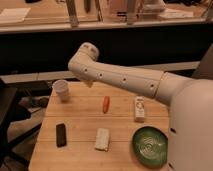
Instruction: Pick up the ceramic cup
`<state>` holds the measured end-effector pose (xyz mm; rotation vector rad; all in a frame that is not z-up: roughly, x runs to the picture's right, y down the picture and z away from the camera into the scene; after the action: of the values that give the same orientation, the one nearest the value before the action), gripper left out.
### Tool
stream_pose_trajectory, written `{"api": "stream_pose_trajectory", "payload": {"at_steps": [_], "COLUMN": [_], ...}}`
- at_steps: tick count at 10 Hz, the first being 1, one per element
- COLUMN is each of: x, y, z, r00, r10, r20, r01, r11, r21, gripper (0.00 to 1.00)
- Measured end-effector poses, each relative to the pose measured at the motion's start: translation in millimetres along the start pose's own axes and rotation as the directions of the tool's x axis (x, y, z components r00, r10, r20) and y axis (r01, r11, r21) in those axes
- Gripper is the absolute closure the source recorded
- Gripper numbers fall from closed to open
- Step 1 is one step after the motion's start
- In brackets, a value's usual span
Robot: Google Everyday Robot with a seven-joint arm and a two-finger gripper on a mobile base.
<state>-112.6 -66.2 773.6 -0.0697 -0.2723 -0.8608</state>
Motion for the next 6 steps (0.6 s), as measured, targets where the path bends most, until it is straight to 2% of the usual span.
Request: {"api": "stream_pose_trajectory", "payload": {"at_steps": [6], "x": [-17.7], "y": [-16.8], "z": [19.2], "r00": [0.995], "r10": [-0.077], "r20": [0.069], "r01": [0.074], "r11": [0.996], "r21": [0.053], "gripper": [0.2]}}
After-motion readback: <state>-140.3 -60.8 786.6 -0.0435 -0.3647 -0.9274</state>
